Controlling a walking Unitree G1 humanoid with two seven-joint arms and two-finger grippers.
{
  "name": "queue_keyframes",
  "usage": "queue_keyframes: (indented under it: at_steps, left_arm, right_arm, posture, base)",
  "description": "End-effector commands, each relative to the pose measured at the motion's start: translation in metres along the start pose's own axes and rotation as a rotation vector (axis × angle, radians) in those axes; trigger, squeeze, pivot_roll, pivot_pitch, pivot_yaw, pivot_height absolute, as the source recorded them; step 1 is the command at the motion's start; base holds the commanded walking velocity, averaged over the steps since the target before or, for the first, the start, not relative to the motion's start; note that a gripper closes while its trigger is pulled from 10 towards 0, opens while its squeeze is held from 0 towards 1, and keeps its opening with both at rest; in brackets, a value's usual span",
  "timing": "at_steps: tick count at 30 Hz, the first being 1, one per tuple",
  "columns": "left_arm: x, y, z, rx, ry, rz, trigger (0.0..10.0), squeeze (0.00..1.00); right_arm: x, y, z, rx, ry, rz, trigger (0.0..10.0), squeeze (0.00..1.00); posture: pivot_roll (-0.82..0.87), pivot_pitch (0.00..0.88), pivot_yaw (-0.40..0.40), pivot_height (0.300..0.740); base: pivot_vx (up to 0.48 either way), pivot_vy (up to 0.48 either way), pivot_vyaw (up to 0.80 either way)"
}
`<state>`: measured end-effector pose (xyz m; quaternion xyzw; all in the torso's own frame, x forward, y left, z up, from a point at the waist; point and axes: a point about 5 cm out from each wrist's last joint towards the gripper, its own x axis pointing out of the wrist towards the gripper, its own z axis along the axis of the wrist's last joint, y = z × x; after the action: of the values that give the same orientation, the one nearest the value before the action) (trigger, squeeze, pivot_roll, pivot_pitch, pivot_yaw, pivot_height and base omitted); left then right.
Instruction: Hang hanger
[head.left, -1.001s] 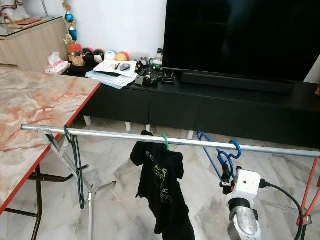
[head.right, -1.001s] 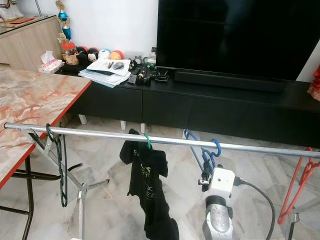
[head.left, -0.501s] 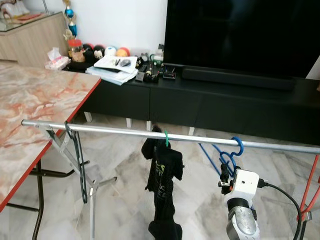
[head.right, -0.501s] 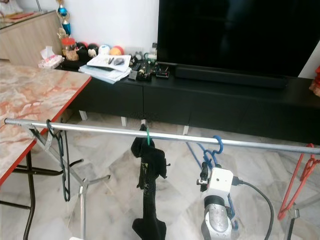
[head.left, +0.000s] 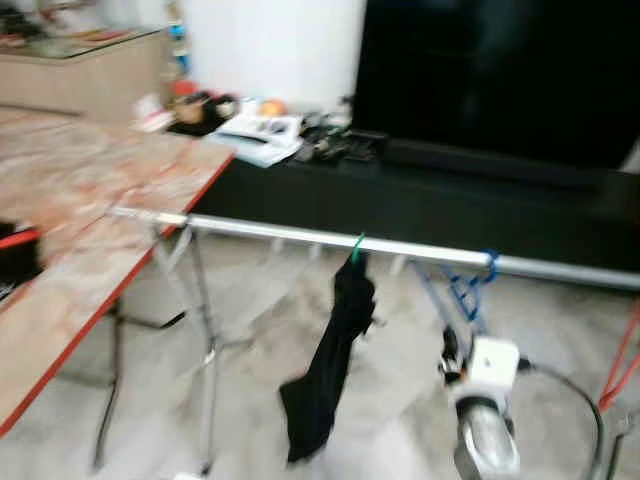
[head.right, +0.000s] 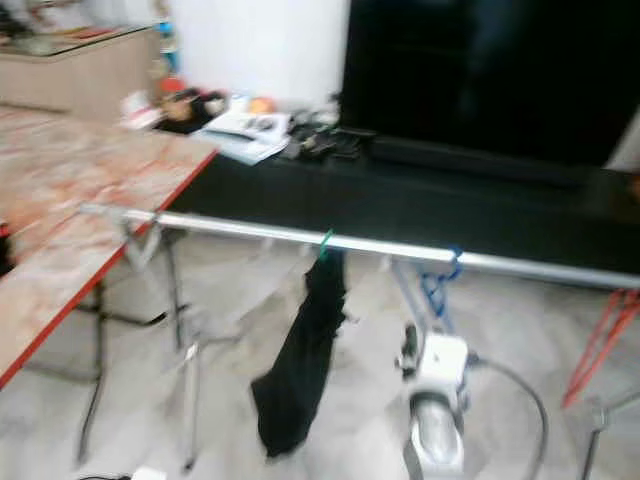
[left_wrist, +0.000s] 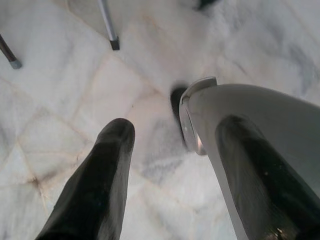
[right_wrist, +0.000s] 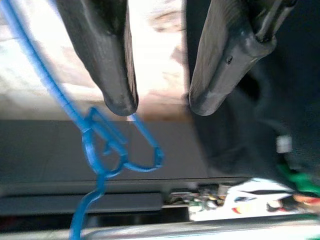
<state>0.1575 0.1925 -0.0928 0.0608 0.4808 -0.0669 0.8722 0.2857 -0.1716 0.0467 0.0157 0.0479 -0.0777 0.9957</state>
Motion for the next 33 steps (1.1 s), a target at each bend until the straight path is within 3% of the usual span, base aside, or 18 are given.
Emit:
queue_keyframes:
  at_steps: [1, 17, 18, 19, 20, 21, 33]
  left_arm:
    - [-0.004, 0.0, -0.023, 0.003, 0.097, -0.007, 10.0, 0.0]
    - [-0.004, -0.001, -0.021, 0.001, 0.092, -0.006, 10.0, 0.0]
    - [-0.004, -0.001, -0.021, 0.003, 0.094, -0.004, 10.0, 0.0]
    - [-0.004, 0.0, -0.021, 0.007, 0.098, 0.002, 10.0, 0.0]
    - [-0.004, 0.0, -0.021, 0.007, 0.098, 0.002, 10.0, 0.0]
    - [-0.004, 0.0, -0.022, 0.007, 0.099, 0.004, 10.0, 0.0]
    - [-0.004, 0.001, -0.021, 0.0, 0.098, 0.012, 10.0, 0.0]
  right_arm:
    - [0.0, -0.003, -0.002, -0.001, 0.013, -0.011, 10.0, 0.0]
    - [-0.005, -0.004, -0.04, 0.004, 0.2, 0.029, 10.0, 0.0]
    - [-0.007, -0.007, -0.047, 0.016, 0.242, 0.016, 10.0, 0.0]
    - [-0.014, -0.015, -0.065, 0.033, 0.36, -0.024, 10.0, 0.0]
    - [-0.014, -0.015, -0.065, 0.033, 0.36, -0.024, 10.0, 0.0]
    - [-0.02, -0.02, -0.078, 0.036, 0.44, -0.037, 10.0, 0.0]
    - [-0.059, -0.023, -0.12, -0.008, 0.709, -0.012, 10.0, 0.0]
  posture:
    - [0.14, 0.0, -0.035, 0.74]
    - [0.14, 0.0, -0.038, 0.74]
    - [0.14, 0.0, -0.036, 0.74]
    - [0.14, 0.0, -0.035, 0.74]
    - [0.14, 0.0, -0.035, 0.74]
    - [0.15, 0.0, -0.032, 0.74]
    - [0.15, 0.0, -0.024, 0.74]
  base:
    - [-0.315, 0.0, 0.0]
    - [-0.236, 0.0, 0.0]
    - [0.0, 0.0, 0.0]
    - [0.0, 0.0, 0.0]
    - [0.0, 0.0, 0.0]
    - [0.0, 0.0, 0.0]
    - [0.0, 0.0, 0.0]
